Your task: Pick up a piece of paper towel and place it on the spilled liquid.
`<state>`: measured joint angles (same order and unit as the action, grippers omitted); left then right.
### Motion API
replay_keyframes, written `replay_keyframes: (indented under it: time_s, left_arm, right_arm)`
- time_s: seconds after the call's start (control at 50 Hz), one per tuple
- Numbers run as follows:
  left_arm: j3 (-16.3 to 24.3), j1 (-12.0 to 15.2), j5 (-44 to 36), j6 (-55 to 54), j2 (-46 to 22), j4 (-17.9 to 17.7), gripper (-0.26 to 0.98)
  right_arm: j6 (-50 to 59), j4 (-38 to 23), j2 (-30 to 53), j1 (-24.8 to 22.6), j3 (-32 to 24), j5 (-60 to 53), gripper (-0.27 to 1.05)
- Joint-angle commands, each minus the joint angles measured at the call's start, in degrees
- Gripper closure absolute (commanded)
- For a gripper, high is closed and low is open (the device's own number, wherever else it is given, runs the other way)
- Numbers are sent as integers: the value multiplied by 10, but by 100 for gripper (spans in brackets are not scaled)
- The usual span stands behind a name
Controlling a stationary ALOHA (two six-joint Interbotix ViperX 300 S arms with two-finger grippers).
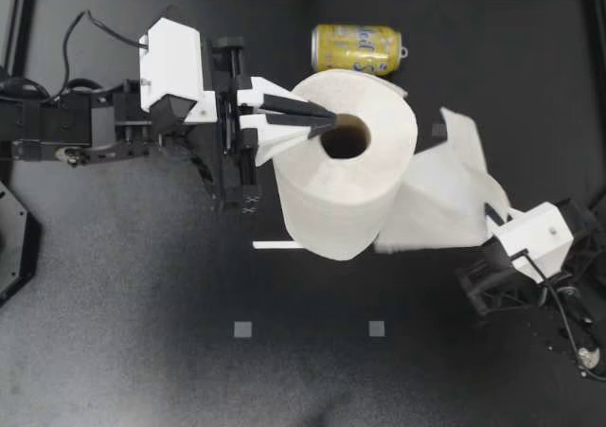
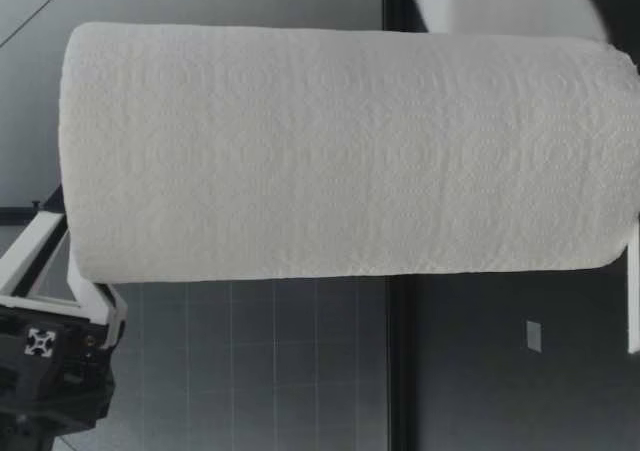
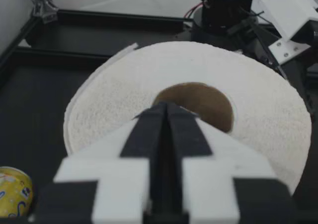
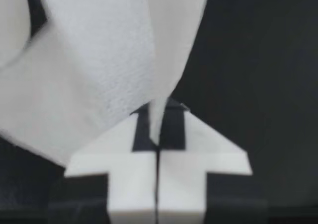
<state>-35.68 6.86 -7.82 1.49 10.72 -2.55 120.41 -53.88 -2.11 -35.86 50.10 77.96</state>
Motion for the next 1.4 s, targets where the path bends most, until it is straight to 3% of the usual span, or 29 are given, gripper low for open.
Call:
replay_keyframes:
  time_s: [0.0, 0.38, 0.48, 0.58, 0.76, 1.1, 1.38]
  left_arm:
    - [-27, 2, 21, -7, -16, -4, 60]
    - [-31, 2, 18, -7, -11, -11, 60]
    - [-31, 1, 8, -7, -8, -12, 60]
    - [-26, -4, -17, -5, -1, -12, 60]
    - [-15, -17, -39, -2, 15, -12, 60]
    - [-11, -24, -91, 2, 38, -11, 60]
    - [-10, -24, -132, 4, 51, -10, 60]
  right_arm:
    - [-1, 17, -20, -15, -3, 17, 87]
    - [-10, 151, -64, -100, 19, 76, 87]
    - [-8, 140, -79, -103, 25, 76, 87]
    - [-4, 83, -97, -96, 32, 76, 87]
    - [-6, -10, -143, -42, 61, 33, 87]
    - [-15, -107, -254, 98, 156, -94, 87]
    - [-94, -159, -358, 260, 205, -235, 87]
